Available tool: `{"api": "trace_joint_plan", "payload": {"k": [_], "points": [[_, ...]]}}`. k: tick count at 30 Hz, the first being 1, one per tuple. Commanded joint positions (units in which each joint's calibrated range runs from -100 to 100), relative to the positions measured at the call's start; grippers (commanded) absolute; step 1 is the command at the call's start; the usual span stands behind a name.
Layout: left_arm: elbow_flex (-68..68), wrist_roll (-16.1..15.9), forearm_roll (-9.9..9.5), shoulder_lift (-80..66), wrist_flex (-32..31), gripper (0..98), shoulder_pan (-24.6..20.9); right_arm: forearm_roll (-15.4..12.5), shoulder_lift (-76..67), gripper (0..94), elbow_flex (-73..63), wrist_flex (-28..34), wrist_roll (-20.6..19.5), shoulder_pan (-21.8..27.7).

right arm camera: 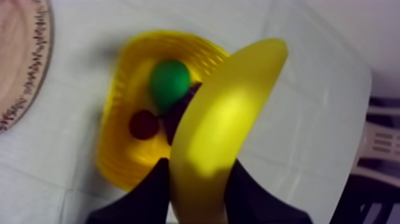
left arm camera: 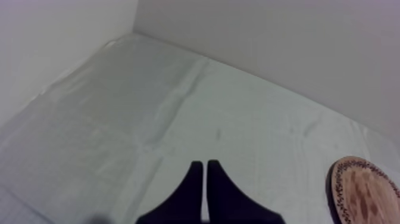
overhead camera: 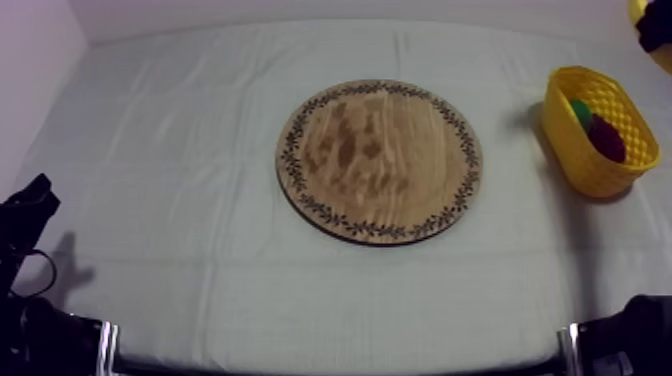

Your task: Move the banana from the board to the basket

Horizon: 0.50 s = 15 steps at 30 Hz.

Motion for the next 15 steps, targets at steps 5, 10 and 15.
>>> {"api": "trace_joint_plan", "payload": {"k": [5, 10, 15], "points": [[0.0, 0.0, -0.01, 0.0, 0.0, 0.1, 0.0, 0.0, 1.1, 24.1, 0.4, -0.8, 0.7, 3.2], [0.0, 0.0, -0.01, 0.0, 0.0, 0.1, 0.0, -0.3, 3.5, 24.3, 0.4, -1.3, 0.9, 3.7], [0.0, 0.0, -0.01, 0.0, 0.0, 0.1, 0.0, -0.9, 7.0, 25.3, 2.6, -2.2, 0.6, 4.4]]}}
